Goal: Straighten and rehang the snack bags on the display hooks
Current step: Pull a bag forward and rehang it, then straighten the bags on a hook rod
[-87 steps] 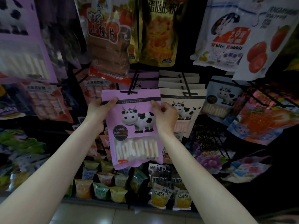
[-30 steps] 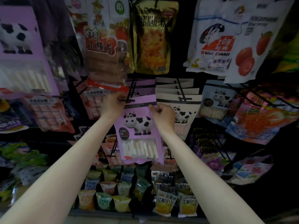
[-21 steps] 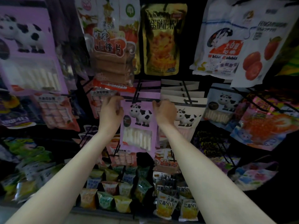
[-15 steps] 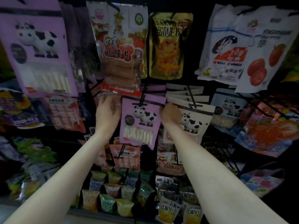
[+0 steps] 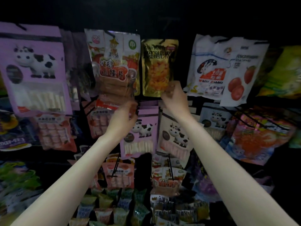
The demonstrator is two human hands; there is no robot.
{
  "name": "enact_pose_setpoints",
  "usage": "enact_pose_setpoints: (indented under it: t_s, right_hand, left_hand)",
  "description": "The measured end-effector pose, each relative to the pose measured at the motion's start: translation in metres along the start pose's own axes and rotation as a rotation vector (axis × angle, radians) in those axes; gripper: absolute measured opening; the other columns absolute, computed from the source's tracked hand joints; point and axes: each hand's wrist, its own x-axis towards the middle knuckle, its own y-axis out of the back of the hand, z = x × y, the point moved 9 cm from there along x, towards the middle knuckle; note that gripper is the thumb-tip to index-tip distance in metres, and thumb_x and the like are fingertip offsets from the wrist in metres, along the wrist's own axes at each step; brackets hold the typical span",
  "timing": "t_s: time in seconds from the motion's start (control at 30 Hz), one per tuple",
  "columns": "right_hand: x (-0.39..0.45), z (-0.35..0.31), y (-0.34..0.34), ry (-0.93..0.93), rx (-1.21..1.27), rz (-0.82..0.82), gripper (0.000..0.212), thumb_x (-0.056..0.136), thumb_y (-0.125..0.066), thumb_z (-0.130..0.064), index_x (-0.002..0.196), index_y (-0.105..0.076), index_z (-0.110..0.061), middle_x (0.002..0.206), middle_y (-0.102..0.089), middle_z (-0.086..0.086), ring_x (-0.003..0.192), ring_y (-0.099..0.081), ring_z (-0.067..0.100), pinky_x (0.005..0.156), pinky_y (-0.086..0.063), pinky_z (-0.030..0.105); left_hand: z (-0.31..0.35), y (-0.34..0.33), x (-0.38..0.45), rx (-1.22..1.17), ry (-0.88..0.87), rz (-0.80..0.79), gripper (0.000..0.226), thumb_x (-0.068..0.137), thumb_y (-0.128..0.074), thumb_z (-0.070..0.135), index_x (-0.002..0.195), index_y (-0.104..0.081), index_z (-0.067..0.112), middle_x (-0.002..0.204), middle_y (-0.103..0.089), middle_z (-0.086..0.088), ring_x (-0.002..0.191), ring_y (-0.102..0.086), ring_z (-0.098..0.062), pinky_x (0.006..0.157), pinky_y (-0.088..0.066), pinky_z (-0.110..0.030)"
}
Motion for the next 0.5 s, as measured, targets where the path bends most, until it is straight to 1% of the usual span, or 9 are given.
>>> enact_pose_setpoints:
  t_s: [0.07, 0.13, 0.2, 0.23, 0.3, 0.37, 0.43, 0.47, 0.5]
  right_hand:
    - [0.026, 0.007, -0.005, -0.061, -0.035, -0.052, 0.055, 0.088, -0.062, -0.026, 0.132, -0.036, -0.007, 0.127, -0.052, 0.011, 0.116, -0.051, 0.024, 0.088, -0.043, 0.028]
    - [0.043, 0.015, -0.008, -0.135, -0.017, -0.066, 0.064, 0.085, -0.067, -0.028, 0.134, -0.033, -0.007, 0.132, -0.048, 0.010, 0.120, -0.047, 0.024, 0.088, -0.041, 0.026]
    - [0.050, 0.015, -0.014, -0.165, 0.088, -0.030, 0.060, 0.085, -0.068, -0.024, 0.134, -0.037, -0.008, 0.127, -0.051, 0.008, 0.117, -0.050, 0.021, 0.086, -0.042, 0.024]
    - [0.050, 0.010, -0.022, -0.140, 0.121, -0.040, 0.056, 0.085, -0.068, -0.024, 0.132, -0.040, -0.009, 0.122, -0.054, 0.006, 0.114, -0.052, 0.019, 0.087, -0.043, 0.025]
    - [0.048, -0.007, -0.048, -0.059, 0.092, -0.133, 0.051, 0.084, -0.069, -0.029, 0.126, -0.048, -0.009, 0.115, -0.057, 0.004, 0.108, -0.055, 0.017, 0.089, -0.046, 0.028]
    - [0.047, -0.020, -0.071, 0.004, 0.047, -0.221, 0.046, 0.084, -0.068, -0.033, 0.120, -0.052, -0.010, 0.112, -0.057, 0.002, 0.105, -0.055, 0.017, 0.090, -0.047, 0.031]
    - [0.051, -0.030, -0.082, 0.005, 0.081, -0.240, 0.041, 0.085, -0.066, -0.034, 0.116, -0.055, -0.009, 0.109, -0.057, 0.001, 0.102, -0.055, 0.016, 0.080, -0.047, 0.025]
    - [0.052, -0.033, -0.084, -0.017, 0.126, -0.238, 0.039, 0.086, -0.065, -0.033, 0.115, -0.056, -0.009, 0.108, -0.058, 0.002, 0.101, -0.056, 0.016, 0.074, -0.046, 0.021]
    - [0.052, -0.036, -0.087, -0.042, 0.160, -0.248, 0.037, 0.087, -0.064, -0.031, 0.115, -0.056, -0.008, 0.110, -0.059, 0.003, 0.101, -0.057, 0.017, 0.070, -0.045, 0.020]
  left_hand:
    - [-0.007, -0.014, -0.002, 0.042, 0.029, -0.114, 0.032, 0.094, -0.043, 0.007, 0.124, -0.053, 0.009, 0.121, -0.058, -0.010, 0.105, -0.057, -0.026, 0.078, -0.045, -0.030]
    - [-0.006, -0.015, -0.002, 0.112, 0.014, -0.133, 0.030, 0.096, -0.040, 0.011, 0.123, -0.055, 0.010, 0.123, -0.058, -0.010, 0.102, -0.058, -0.027, 0.076, -0.046, -0.033]
    - [-0.005, -0.014, -0.001, 0.169, -0.015, -0.142, 0.030, 0.096, -0.040, 0.013, 0.121, -0.057, 0.011, 0.121, -0.059, -0.008, 0.102, -0.058, -0.026, 0.076, -0.046, -0.033]
    - [-0.005, -0.014, 0.000, 0.161, -0.022, -0.153, 0.030, 0.096, -0.040, 0.013, 0.120, -0.058, 0.011, 0.120, -0.060, -0.007, 0.104, -0.058, -0.024, 0.077, -0.047, -0.032]
    - [-0.006, -0.009, -0.001, 0.104, -0.031, -0.153, 0.029, 0.094, -0.044, 0.011, 0.119, -0.058, 0.011, 0.118, -0.061, -0.008, 0.107, -0.057, -0.023, 0.081, -0.047, -0.032]
    - [-0.009, 0.003, -0.001, 0.076, -0.021, -0.100, 0.029, 0.092, -0.049, 0.009, 0.120, -0.057, 0.009, 0.117, -0.059, -0.008, 0.108, -0.055, -0.024, 0.080, -0.044, -0.028]
    - [-0.018, 0.019, -0.003, 0.066, 0.025, -0.048, 0.032, 0.089, -0.050, 0.007, 0.121, -0.056, 0.007, 0.109, -0.057, -0.007, 0.103, -0.054, -0.025, 0.071, -0.035, -0.020]
    - [-0.023, 0.026, -0.005, 0.059, 0.050, -0.027, 0.033, 0.089, -0.050, 0.005, 0.121, -0.055, 0.007, 0.104, -0.055, -0.006, 0.100, -0.055, -0.026, 0.067, -0.033, -0.020]
    - [-0.029, 0.033, -0.006, 0.053, 0.075, -0.011, 0.034, 0.088, -0.050, 0.005, 0.121, -0.055, 0.008, 0.103, -0.054, -0.006, 0.098, -0.056, -0.027, 0.067, -0.034, -0.021]
